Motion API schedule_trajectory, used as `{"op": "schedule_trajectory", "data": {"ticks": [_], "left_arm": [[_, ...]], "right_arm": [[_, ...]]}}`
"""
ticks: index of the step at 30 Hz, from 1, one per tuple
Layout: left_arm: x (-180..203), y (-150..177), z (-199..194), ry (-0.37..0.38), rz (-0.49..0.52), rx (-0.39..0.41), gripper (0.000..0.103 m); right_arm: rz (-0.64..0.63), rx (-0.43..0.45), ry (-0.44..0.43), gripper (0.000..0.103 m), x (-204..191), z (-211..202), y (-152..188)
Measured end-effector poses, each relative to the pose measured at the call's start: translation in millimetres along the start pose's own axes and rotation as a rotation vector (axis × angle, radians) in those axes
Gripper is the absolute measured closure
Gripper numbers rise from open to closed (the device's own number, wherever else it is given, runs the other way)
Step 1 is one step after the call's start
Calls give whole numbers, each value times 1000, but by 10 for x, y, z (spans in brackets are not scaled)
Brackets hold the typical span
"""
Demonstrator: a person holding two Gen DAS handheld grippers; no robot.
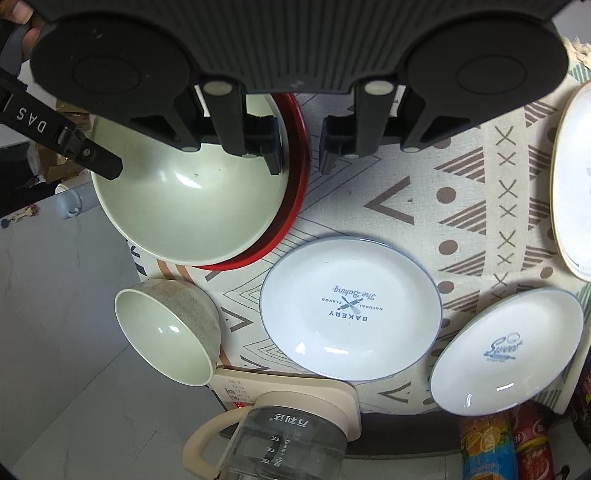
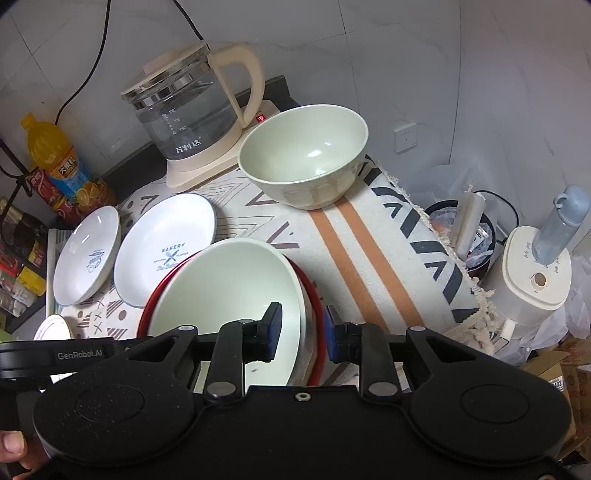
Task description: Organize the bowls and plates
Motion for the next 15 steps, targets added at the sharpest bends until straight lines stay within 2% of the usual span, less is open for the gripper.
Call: {"op": "schedule_trajectory", "data": {"ticks": [6,11,12,14,15], "left_arm": [[-1,3,-46,-19,3,9,85],[23,-3,-141,-29,6,23,85],[38,-4,-168,-31,10,27,82],[78,-10,-226,-33,19,43,76],[101,-11,-262,-37,24,52,71]], "right_arm": [[23,-10,-8,81,100,0,78],[41,22,-43,78,122,-129,58],[38,29,-46,73,120,-158,45],[38,44,-45,56,133,-217,20],[37,57,-39,41,147,-245,7]]}}
Point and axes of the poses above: each gripper's, at about its wrist camera, not at the fingertips, and z roughly the way its jaws point, x to its right, y to its underside, the point moved 5 cm from there along z, roughly the way its jaws point, and after that the axes turned 8 degrees about x, right-handed, at the moved point
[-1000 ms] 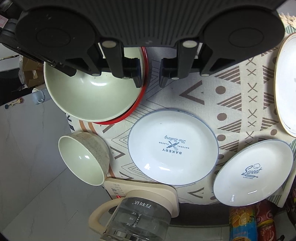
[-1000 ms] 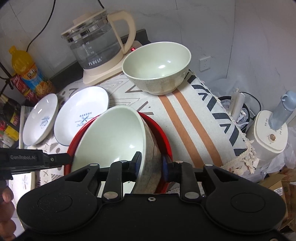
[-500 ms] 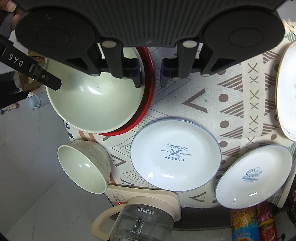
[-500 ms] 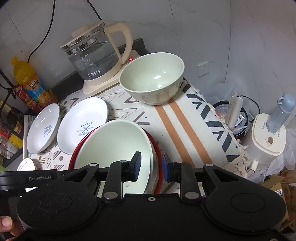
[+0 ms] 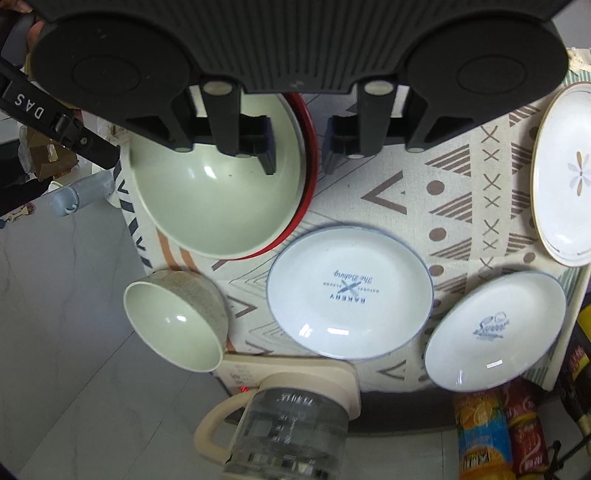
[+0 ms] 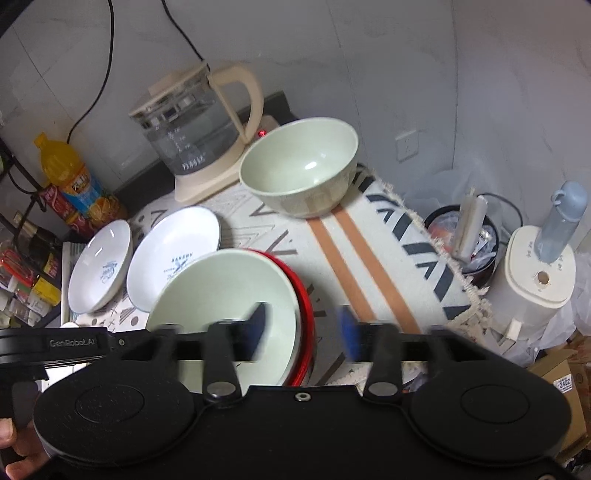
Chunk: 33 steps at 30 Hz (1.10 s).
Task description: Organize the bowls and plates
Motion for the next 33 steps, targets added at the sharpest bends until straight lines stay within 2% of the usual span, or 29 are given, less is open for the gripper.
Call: {"op": "schedule_trajectory", "data": {"ticks": [1,3,5,7,9,11,14,18,21,23,26,30,33], "left_arm": [[21,-4,-32,-3,5,7,69],[60,-9,-106,-4,10,22,58],[91,-27,-189,7,1,40,50],[117,-56,-275,13,-5,67,44],[142,-87,-342,-10,10,87,36],[156,-117,-384,-25,22,99,34],[156,-186,-405,-38,18,105,34],[200,-277,-424,-52,47,121,34],[236,-359,-409,-48,46,123,34],[262,-413,-408,-43,28,133,34],[331,-481,-364,-31,31,137,34],[411,-565,-252,-20,37,129,34],[448,-637,-145,-13,34,122,34]], "right_arm": [[-2,22,13,30,15,-39,-18],[-5,70,44,19,59,-123,-60],[-6,111,51,16,107,-198,-141],[2,160,54,1,150,-283,-282],[12,219,56,0,199,-380,-468],[13,267,41,0,250,-441,-650],[4,280,25,0,346,-406,-843],[-15,264,58,0,460,-261,-1035],[22,261,81,0,541,-273,-1138],[64,252,47,0,581,-294,-1202],[60,234,1,0,575,-246,-1249],[-5,217,38,0,529,-84,-1348],[-36,189,9,0,484,28,-1384]]}}
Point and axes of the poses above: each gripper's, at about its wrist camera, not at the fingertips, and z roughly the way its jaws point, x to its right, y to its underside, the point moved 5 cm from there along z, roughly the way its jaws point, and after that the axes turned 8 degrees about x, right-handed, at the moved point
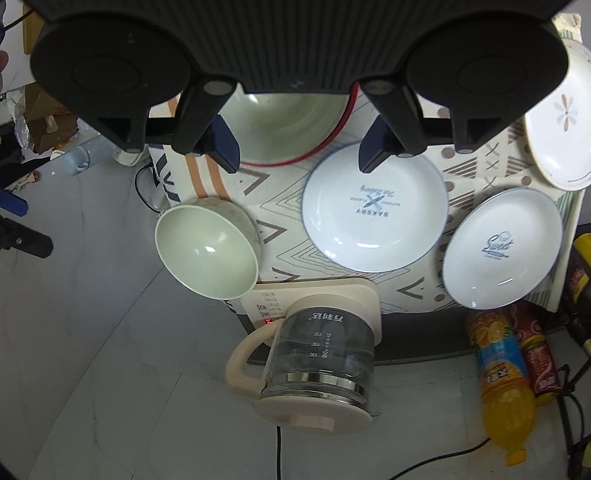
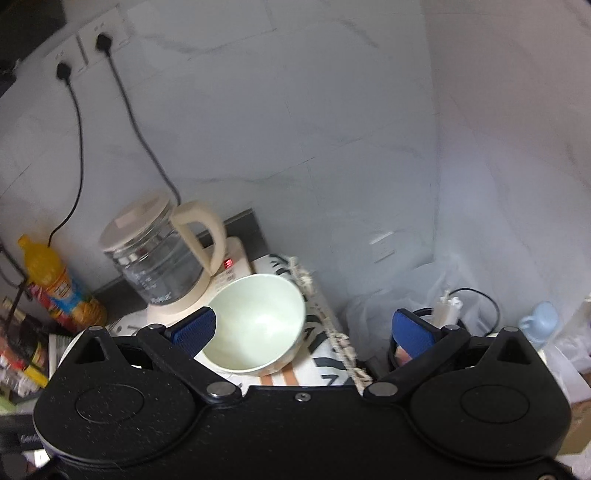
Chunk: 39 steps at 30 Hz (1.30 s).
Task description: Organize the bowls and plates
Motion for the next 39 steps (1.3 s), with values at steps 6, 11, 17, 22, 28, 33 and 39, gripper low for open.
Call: {"op": "schedule_trajectory", "data": {"ticks": [6,11,17,22,28,33,39], "left_arm": [[65,-157,302,21,11,-23,34],[116,-363,574,34,13,-25,34],[245,-566,959,74,22,-51,34],[349,-646,1267,97,31,-76,34],[433,-630,1604,116,25,-124,40],[464,-625,1796,126,15,-151,55],[491,-612,1983,140,-14,-192,78]], "right_arm": [[14,-62,-7,0,26,256,67],[15,-97,15,0,26,502,93],[64,-143,-1,0,49,811,165],[85,-162,-12,7,44,1032,224],[82,-218,27,29,65,1265,336],[100,-245,53,43,112,1397,413],[115,-262,65,57,147,1564,457]]}}
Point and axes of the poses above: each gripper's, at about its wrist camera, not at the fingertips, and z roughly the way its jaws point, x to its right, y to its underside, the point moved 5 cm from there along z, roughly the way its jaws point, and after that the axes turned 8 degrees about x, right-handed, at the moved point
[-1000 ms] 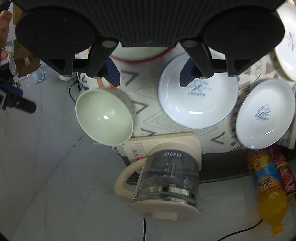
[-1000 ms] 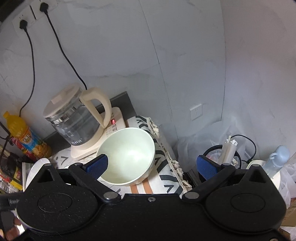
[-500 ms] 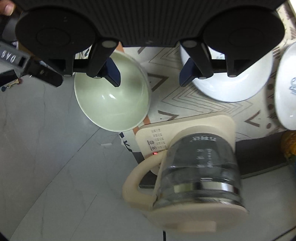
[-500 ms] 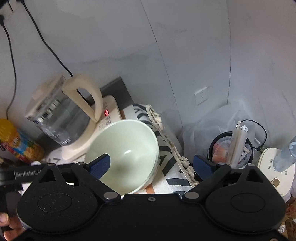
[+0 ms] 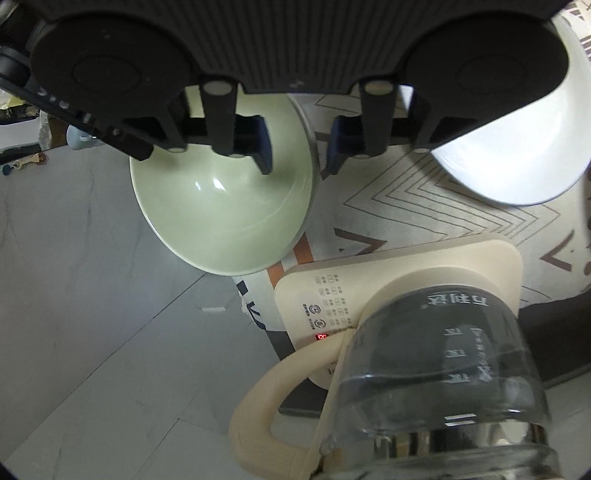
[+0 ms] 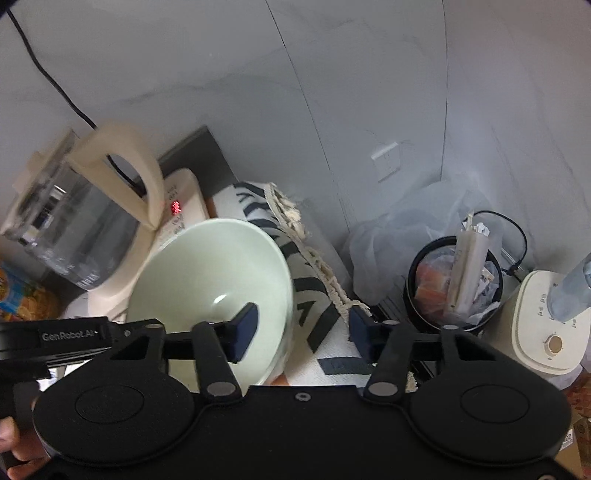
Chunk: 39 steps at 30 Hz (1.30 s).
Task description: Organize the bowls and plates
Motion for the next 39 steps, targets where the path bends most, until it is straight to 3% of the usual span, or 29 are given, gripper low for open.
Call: {"op": "schedule_trajectory", "data": {"ticks": [11,24,39], "left_arm": [[-23,-44,148,-42,12,-18,97],[-57,34,-178,-25,-13,21,97],[-22,205,-981,7,-1,112,97]], "right_arm": [[-12,-45,-20,92,-61,190,38],[-46,1,-48,92,-150,-98,40],[-93,99,-102,92,-351,-832,54]]}}
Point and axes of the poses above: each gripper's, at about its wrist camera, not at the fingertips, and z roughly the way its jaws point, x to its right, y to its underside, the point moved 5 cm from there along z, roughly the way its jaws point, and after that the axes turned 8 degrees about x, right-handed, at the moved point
